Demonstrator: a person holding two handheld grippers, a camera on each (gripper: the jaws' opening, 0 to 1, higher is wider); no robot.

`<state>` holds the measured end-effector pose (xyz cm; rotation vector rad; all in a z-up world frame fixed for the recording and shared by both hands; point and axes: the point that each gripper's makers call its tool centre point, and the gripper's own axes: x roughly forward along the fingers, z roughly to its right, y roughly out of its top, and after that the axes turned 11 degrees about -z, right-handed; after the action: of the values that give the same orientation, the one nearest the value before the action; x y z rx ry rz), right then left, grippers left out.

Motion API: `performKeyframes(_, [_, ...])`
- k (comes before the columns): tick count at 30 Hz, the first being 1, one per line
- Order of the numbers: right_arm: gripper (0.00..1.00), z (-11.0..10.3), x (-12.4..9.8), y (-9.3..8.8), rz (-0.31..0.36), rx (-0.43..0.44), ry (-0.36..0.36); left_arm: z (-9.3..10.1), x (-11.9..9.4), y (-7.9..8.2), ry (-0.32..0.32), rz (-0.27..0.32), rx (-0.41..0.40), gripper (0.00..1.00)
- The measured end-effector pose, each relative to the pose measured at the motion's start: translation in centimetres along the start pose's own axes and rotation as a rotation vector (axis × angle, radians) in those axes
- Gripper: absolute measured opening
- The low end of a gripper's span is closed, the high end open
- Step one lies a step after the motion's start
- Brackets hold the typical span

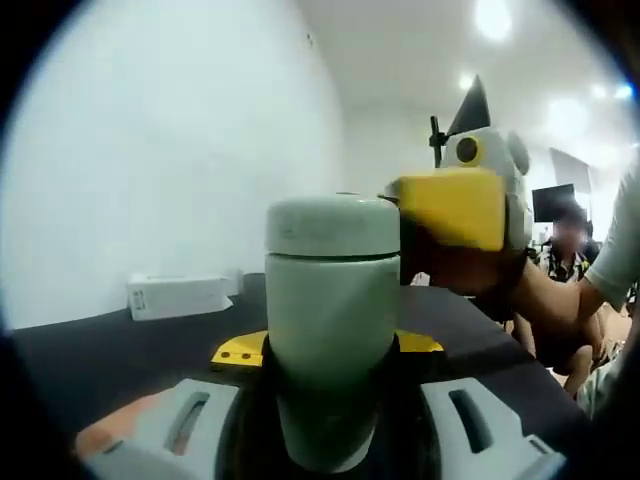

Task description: Assemble the cup parts correctly, then place the assembled cup into the box.

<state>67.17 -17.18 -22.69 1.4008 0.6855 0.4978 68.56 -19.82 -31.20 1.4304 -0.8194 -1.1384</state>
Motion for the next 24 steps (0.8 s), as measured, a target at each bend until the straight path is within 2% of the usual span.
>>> performKeyframes(1, [0.56,0.5,-0.2,0.6,0.027,-0.045,0.018,0.0,0.0,0.0,0.000,-0.001,0.002,0.41])
performKeyframes(2, [0.55,0.1,-0.5,1.1,0.045,-0.131,0.093,0.0,0.0,0.0,0.000,0.000,0.002,0.41])
performKeyframes(3, [0.56,0.5,-0.5,0.9,0.013,-0.129,0.110,0.0,0.0,0.0,0.000,0.000,0.000,0.41])
performKeyframes(4, [0.55,0.4,-0.5,0.6,-0.006,-0.127,0.171,0.0,-0.1,0.0,-0.001,0.001,-0.001,0.41])
performKeyframes(5, [0.55,-0.1,-0.7,0.8,0.005,-0.101,0.247,0.0,-0.1,0.0,-0.002,0.001,-0.001,0.41])
performKeyframes(6, [0.56,0.2,-0.6,0.8,-0.006,-0.066,0.276,0.0,-0.1,0.0,-0.002,0.002,-0.001,0.41])
performKeyframes(7, [0.55,0.0,-0.6,0.9,0.002,-0.079,0.312,0.0,-0.1,0.0,-0.003,0.002,-0.001,0.41])
performKeyframes(8, [0.54,-0.4,-0.7,0.6,-0.012,-0.060,0.367,0.0,-0.1,0.0,-0.003,0.002,0.000,0.41])
performKeyframes(9, [0.53,-0.2,-0.5,0.1,-0.049,-0.049,0.384,0.0,-0.1,0.0,-0.003,0.002,0.000,0.41])
performKeyframes(11, [0.48,0.5,0.4,-1.1,-0.096,-0.101,0.341,0.0,-0.1,0.0,-0.003,0.003,-0.001,0.41])
performKeyframes(13, [0.48,-0.1,0.5,-1.2,-0.094,-0.062,0.378,-0.2,0.0,0.0,-0.003,0.005,-0.004,0.41])
performKeyframes(15, [0.38,-1.1,0.2,-1.3,-0.093,-0.048,0.412,-0.3,-0.1,0.0,-0.001,0.007,-0.011,0.41])
performKeyframes(16, [0.38,-1.3,0.2,-1.1,-0.089,-0.056,0.398,-0.3,-0.2,0.0,-0.001,0.008,-0.013,0.41])
performKeyframes(20, [0.38,-1.1,0.1,-1.1,-0.091,-0.041,0.303,-0.3,-0.3,0.0,-0.002,0.007,-0.013,0.41])
performKeyframes(24, [0.38,-0.7,0.0,-1.1,-0.101,-0.016,0.144,-0.3,-0.2,0.0,0.003,0.004,-0.018,0.41])
